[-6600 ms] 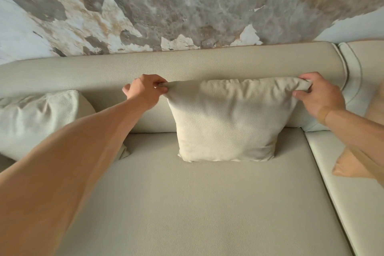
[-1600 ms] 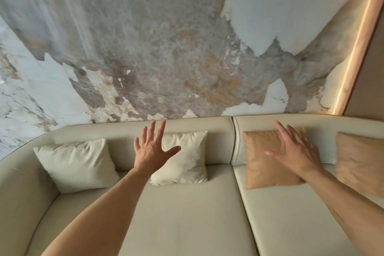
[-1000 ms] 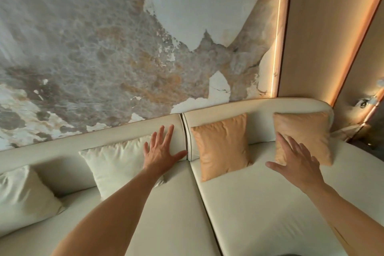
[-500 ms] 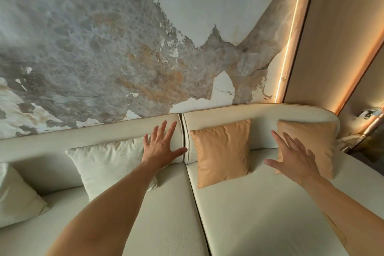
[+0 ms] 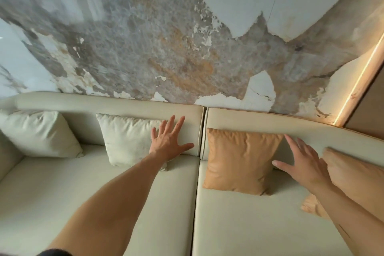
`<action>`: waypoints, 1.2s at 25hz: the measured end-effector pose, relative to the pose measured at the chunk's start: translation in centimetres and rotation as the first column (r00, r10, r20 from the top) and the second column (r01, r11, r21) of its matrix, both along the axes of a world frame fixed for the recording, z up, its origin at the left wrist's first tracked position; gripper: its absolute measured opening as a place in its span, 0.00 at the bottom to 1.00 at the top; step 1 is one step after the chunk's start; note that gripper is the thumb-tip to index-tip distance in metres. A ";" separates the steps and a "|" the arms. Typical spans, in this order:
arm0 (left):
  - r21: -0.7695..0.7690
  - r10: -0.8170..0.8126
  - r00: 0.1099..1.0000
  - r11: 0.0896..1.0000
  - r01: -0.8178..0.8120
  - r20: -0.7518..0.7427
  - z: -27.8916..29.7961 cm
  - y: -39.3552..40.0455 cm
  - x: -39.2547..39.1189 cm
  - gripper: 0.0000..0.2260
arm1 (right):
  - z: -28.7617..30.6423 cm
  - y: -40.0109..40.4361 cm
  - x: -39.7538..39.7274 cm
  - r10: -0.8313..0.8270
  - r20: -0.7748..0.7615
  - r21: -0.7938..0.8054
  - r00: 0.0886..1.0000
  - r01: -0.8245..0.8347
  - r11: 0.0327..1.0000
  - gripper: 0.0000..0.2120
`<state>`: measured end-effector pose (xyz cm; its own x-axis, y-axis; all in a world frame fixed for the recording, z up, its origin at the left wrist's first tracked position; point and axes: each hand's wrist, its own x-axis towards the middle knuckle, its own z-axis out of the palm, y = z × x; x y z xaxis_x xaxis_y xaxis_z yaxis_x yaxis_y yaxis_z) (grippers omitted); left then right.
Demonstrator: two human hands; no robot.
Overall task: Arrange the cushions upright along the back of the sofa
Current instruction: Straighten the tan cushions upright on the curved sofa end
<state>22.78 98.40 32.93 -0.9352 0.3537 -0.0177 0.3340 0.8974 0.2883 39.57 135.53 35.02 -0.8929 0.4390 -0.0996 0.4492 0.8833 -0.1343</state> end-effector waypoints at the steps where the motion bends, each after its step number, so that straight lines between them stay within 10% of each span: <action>1: 0.012 0.027 1.000 1.000 -0.027 0.003 0.0 1.3 0.8 0.44 | -0.2 1.8 0.2 0.012 0.009 -0.011 1.000 -0.012 1.000 0.46; 19: -0.040 0.043 0.994 0.998 -0.039 0.097 -15.4 11.0 -4.4 0.47 | -16.3 14.9 -3.6 -0.219 0.170 -0.395 0.961 0.270 0.878 0.57; 30: -0.037 0.180 0.900 0.983 -0.180 0.397 -30.0 15.9 -11.2 0.58 | -32.1 16.2 -13.5 -0.319 0.134 -0.636 0.938 0.329 0.698 0.62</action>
<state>11.63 114.34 2.91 -0.8982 0.1801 -0.4010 0.0245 0.9313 0.3635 26.02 151.74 2.90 -0.7044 0.5279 -0.4746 0.6968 0.3870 -0.6038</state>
